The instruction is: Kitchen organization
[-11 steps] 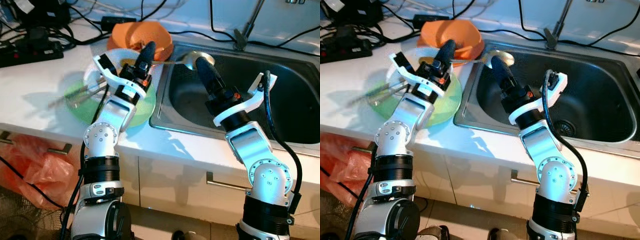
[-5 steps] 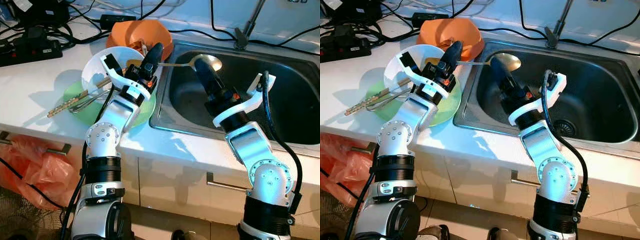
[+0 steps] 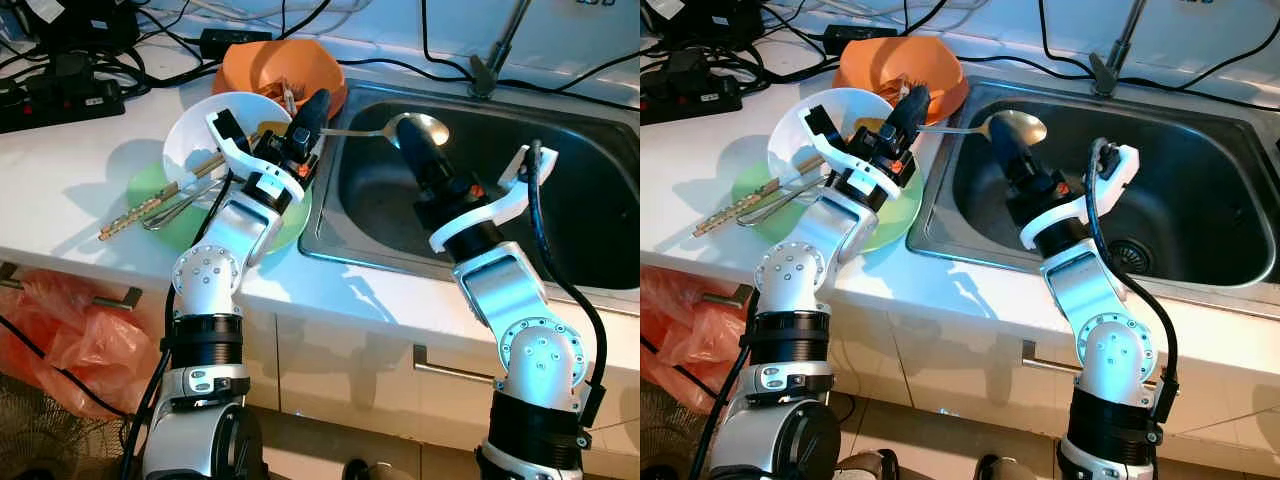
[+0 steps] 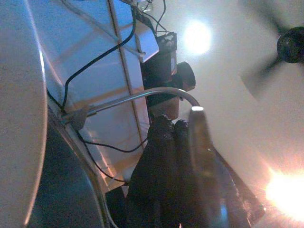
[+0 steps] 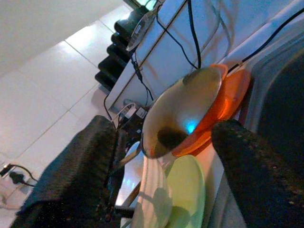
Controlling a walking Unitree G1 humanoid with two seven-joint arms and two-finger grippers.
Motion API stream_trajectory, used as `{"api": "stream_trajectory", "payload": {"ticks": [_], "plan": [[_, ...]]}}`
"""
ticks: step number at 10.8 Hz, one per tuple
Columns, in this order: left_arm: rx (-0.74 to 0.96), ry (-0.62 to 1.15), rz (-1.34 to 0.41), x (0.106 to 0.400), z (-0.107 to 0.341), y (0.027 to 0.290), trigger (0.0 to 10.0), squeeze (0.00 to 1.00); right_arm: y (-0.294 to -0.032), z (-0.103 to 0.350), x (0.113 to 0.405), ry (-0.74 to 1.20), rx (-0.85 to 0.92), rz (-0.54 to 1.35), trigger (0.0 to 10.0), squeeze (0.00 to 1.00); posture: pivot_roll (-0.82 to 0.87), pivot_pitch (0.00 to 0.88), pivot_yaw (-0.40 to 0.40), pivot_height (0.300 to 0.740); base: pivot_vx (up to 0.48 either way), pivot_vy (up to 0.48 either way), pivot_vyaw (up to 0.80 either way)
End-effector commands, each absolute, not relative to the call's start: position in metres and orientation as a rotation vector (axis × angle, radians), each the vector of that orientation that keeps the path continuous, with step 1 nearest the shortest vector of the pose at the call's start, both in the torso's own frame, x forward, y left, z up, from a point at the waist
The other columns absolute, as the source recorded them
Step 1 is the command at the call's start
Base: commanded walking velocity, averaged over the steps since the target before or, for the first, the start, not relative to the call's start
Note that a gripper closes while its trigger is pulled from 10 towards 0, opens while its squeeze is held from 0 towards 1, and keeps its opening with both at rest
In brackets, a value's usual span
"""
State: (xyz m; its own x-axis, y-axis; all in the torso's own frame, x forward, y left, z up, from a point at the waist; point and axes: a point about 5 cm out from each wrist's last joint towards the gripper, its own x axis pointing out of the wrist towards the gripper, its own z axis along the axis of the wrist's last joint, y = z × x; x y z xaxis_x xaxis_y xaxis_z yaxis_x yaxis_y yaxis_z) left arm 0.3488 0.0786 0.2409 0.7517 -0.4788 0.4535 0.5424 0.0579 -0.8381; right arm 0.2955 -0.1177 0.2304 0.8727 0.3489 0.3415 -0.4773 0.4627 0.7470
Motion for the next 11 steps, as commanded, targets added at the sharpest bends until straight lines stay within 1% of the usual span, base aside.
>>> {"api": "stream_trajectory", "payload": {"ticks": [1, 11], "plan": [[-1.388, -0.001, -0.815, 0.339, 0.231, 0.053, 0.0, 0.00, -0.120, 0.232, 0.297, -0.158, 0.958, 0.492, 0.0, 0.00, 0.03, 0.142, -0.052, 0.740, 0.000, 0.000, 0.00], [-1.365, 0.047, -0.822, 0.339, 0.228, 0.054, 0.0, 0.00, -0.130, 0.230, 0.302, -0.177, 0.951, 0.409, 0.0, 0.00, 0.03, 0.142, -0.051, 0.740, 0.000, 0.000, 0.00]]}}
